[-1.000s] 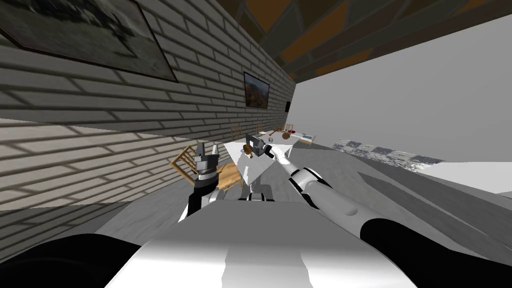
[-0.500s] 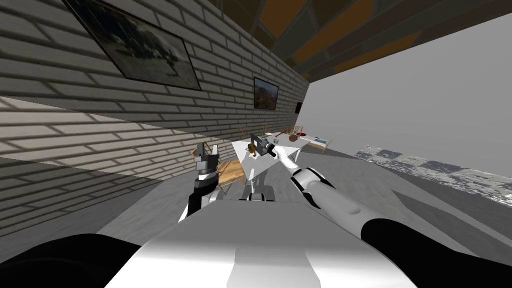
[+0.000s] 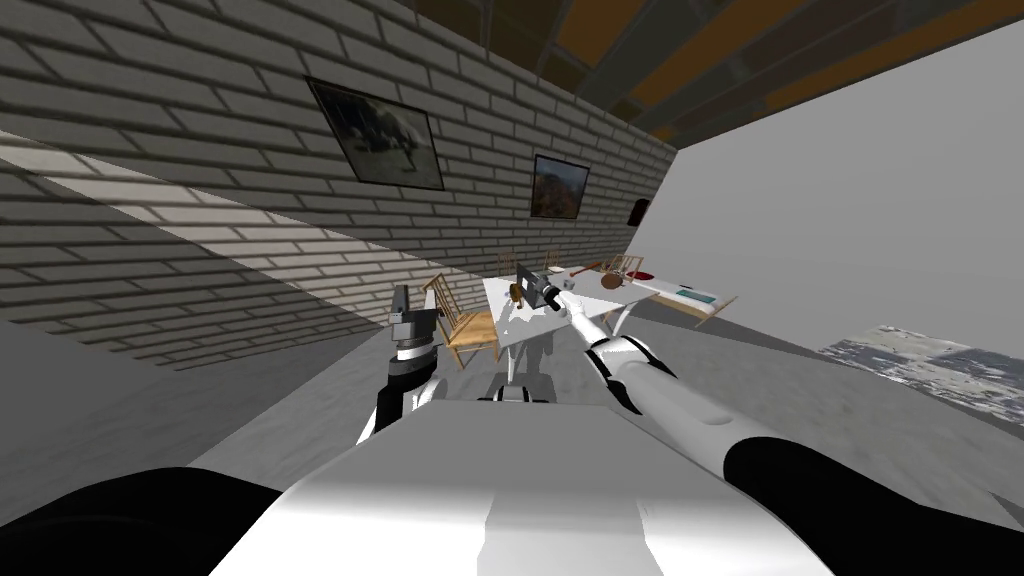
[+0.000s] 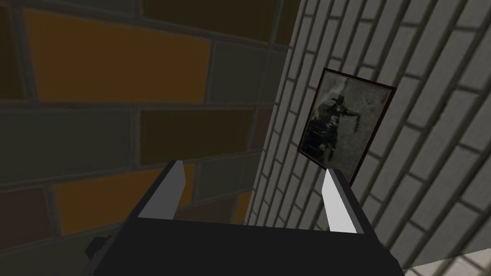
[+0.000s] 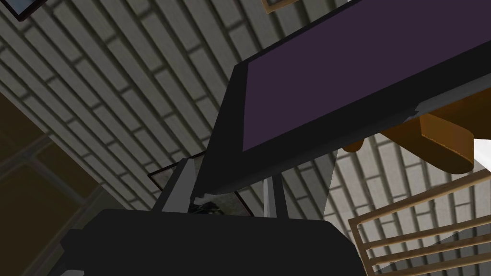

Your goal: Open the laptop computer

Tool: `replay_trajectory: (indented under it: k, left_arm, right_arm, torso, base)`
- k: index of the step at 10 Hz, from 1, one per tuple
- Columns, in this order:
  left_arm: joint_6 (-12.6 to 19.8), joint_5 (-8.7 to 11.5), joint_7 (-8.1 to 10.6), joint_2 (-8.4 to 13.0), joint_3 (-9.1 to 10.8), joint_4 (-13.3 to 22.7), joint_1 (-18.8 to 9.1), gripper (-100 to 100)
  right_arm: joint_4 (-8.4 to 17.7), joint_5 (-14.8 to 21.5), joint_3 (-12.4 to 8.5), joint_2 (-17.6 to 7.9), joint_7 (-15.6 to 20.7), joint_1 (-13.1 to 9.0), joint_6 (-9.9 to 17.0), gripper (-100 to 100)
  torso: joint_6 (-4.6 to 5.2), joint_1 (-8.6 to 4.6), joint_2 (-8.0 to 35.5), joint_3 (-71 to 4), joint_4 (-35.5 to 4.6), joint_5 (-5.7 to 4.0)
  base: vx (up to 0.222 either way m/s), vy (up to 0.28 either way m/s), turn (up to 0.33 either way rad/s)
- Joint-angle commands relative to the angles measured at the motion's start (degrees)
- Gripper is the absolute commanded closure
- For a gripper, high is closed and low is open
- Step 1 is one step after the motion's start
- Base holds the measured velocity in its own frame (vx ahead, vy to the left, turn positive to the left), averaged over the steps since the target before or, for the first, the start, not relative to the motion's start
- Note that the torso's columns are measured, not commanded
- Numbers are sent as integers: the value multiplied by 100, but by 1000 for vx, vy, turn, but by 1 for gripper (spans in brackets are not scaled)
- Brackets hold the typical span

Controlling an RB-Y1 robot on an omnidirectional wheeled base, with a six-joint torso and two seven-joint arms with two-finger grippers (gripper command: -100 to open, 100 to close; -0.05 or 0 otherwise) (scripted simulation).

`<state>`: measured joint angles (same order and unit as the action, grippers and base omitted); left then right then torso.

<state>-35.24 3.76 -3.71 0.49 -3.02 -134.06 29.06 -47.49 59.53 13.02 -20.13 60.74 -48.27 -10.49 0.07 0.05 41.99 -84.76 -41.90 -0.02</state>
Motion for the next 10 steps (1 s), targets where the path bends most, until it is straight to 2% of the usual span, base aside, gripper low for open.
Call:
replay_trajectory:
  k: [1,2,3,4,5,6,7,8,9,10]
  left_arm:
    - [0,0,0,0,0,0,-1,0]
    - [0,0,0,0,0,0,1,0]
    - [0,0,0,0,0,0,2,0]
    - [0,0,0,0,0,0,-1,0]
    - [0,0,0,0,0,0,1,0]
    - [0,0,0,0,0,0,-1,0]
    - [0,0,0,0,0,0,1,0]
    - [0,0,0,0,1,0,2,0]
    - [0,0,0,0,0,0,0,0]
    - [0,0,0,0,1,0,1,0]
  right_arm:
    - [40,-63,-175,-113,115,146,215,100]
    - [40,-63,-175,-113,115,146,216,100]
    - [140,-128,-381,-190,272,172,370,100]
    - [140,-128,-381,-190,272,172,370,100]
    - [239,-194,-587,-268,428,198,524,100]
    - [239,-194,-586,-268,428,198,524,100]
    - [239,-194,-587,-268,428,198,524,100]
    - [339,-259,-793,-345,585,224,677,100]
    - [339,-259,-793,-345,585,224,677,100]
    - [339,-259,-903,-345,585,224,677,100]
  torso:
    - [0,-17,-10,-8,10,-7]
    - [3,-16,-6,-5,5,-7]
    - [12,-9,-9,-6,3,-5]
    - [-20,-18,-8,-8,11,-11]
    - [-20,-8,-18,-13,16,-11]
    - [-12,-23,-14,-12,13,-13]
    - [-5,-20,-17,-12,12,-15]
    - [13,-12,-28,-18,15,-12]
    - [-16,-19,-26,-19,22,-17]
    - [-20,-19,-34,-24,21,-17]
  base:
    - [-92,-83,269]
    - [-36,-29,43]
    - [-79,-63,378]
    - [-90,-69,270]
    - [-116,-98,396]
    - [-110,-85,354]
    - [-45,-24,24]
    - [-82,-32,324]
    - [-96,-51,284]
    - [-44,-23,56]
